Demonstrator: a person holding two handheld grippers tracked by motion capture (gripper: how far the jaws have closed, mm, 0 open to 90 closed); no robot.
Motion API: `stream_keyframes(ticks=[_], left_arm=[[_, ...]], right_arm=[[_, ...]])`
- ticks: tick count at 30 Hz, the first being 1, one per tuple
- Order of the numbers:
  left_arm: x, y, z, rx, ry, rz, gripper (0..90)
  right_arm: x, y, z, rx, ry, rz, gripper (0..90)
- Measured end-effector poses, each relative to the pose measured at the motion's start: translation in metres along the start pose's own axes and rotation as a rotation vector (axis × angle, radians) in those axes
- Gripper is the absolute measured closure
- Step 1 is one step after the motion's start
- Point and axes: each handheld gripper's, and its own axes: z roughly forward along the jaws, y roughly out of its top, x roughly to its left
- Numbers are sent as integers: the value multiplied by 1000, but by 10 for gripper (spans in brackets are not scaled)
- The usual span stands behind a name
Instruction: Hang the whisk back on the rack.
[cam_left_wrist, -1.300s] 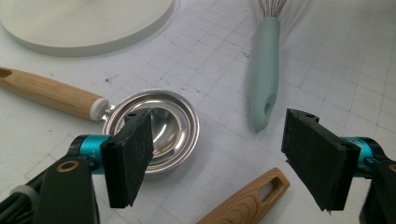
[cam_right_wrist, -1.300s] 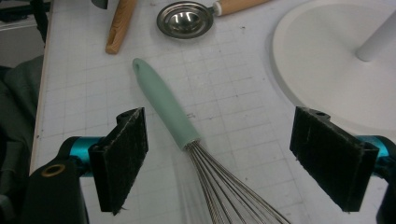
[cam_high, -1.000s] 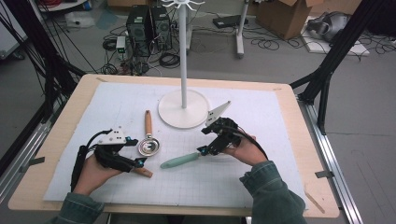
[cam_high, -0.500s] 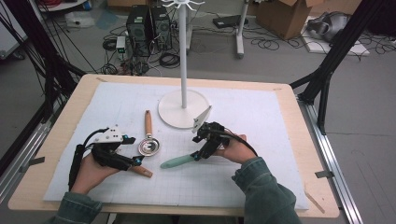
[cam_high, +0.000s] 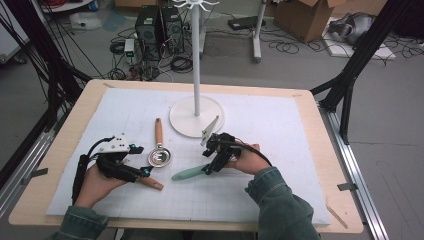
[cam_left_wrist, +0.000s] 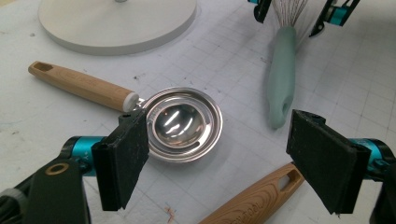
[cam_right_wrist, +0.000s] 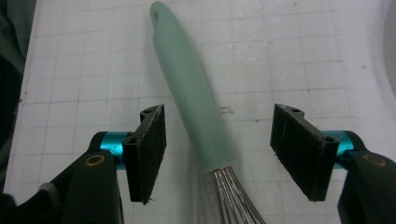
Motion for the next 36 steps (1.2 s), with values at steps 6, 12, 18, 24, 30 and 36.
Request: stream_keyframes(ticks=[6,12,18,24,30,36], left_arm=[[-2,0,-1,-9,-3,-6,216],[-1,2,-1,-10,5,-2,216],[-3,2,0,-12,7,-6,216],[-3,2,0,-8,4,-3,217],[-3,1,2,-7,0,-5,221],[-3,1,2,-6,0,-6,223]], right_arm=[[4,1,6,51,8,-13,390],[7,1,11,92,4,-42,467],[9,2,16,135,-13,-75,551],[9,2,19,159,-23,-100,591],[8,2,20,166,-27,-122,633],[9,2,19,170,-26,-149,661]])
